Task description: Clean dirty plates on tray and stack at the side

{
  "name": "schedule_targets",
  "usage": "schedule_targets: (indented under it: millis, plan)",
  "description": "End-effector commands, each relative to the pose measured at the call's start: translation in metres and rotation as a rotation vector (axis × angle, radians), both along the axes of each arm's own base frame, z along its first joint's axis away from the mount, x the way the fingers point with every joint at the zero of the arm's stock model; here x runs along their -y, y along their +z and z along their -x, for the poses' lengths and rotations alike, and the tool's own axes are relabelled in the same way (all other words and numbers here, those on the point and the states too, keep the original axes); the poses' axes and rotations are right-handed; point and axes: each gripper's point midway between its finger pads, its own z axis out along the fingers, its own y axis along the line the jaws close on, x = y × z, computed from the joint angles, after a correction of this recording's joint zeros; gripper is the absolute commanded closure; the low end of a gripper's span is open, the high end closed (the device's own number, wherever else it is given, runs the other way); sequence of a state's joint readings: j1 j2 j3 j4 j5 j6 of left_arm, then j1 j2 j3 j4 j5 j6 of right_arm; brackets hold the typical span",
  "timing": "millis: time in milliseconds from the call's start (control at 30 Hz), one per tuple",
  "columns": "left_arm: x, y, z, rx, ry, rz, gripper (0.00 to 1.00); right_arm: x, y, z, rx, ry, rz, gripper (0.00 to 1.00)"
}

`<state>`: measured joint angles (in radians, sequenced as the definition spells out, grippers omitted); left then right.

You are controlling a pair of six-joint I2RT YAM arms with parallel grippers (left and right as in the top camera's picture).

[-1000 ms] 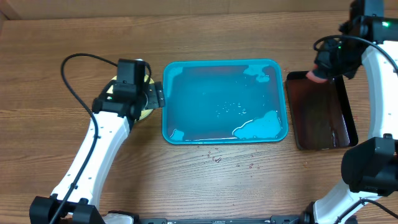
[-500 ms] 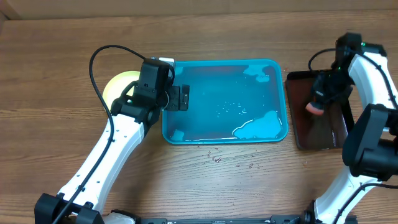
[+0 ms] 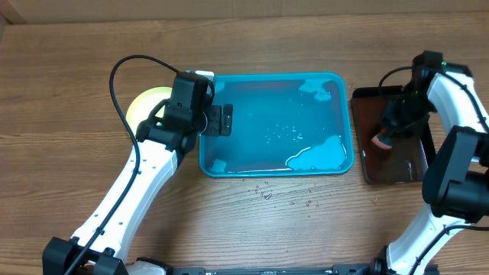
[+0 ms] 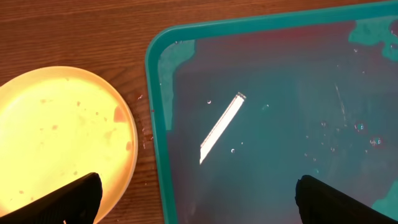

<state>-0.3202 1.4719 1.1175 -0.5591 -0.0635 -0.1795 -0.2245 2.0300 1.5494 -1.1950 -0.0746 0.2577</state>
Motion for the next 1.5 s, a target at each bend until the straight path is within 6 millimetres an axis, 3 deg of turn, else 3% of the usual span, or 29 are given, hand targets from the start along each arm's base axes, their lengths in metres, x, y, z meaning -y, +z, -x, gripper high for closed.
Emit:
schedule_targets:
  millis: [0, 100, 167, 200, 333, 500, 700, 933, 1233, 1367, 1467]
  plan:
    - [0.004, 0.006, -0.004, 0.016, -0.020, 0.005, 0.00, -0.005, 0.074, -0.031, 0.194, 0.052, -0.029, 0.58]
    - [0.004, 0.006, -0.004, 0.016, -0.020, 0.005, 0.00, -0.007, 0.131, -0.032, 0.288, 0.067, -0.009, 0.36]
    - [0.004, 0.006, -0.004, 0.016, -0.020, 0.005, 0.00, -0.013, 0.172, -0.029, 0.366, 0.095, -0.010, 0.10]
    - [0.004, 0.006, -0.004, 0.015, -0.020, 0.005, 0.00, -0.017, 0.196, -0.025, 0.412, 0.103, -0.009, 0.02]
    - [0.004, 0.006, -0.004, 0.016, -0.020, 0.005, 0.00, -0.030, 0.273, 0.008, 0.544, 0.110, -0.001, 0.00]
    - [0.004, 0.006, -0.004, 0.016, -0.020, 0.005, 0.00, -0.042, 0.325, 0.051, 0.669, 0.099, 0.008, 0.00]
    - [0.004, 0.006, -0.004, 0.016, -0.020, 0.005, 0.00, -0.049, 0.348, 0.087, 0.732, 0.110, 0.032, 0.00]
    - [0.004, 0.006, -0.004, 0.016, -0.020, 0.005, 0.00, -0.041, 0.373, 0.119, 0.823, 0.167, 0.176, 0.00]
    - [0.004, 0.006, -0.004, 0.016, -0.020, 0.005, 0.00, -0.033, 0.412, 0.135, 1.051, 0.165, 0.340, 0.00]
    - [0.004, 0.006, -0.004, 0.016, -0.020, 0.005, 0.00, -0.031, 0.401, 0.132, 1.149, 0.159, 0.391, 0.00]
    - [0.004, 0.006, -0.004, 0.016, -0.020, 0.005, 0.00, -0.032, 0.383, 0.125, 1.244, 0.161, 0.403, 0.00]
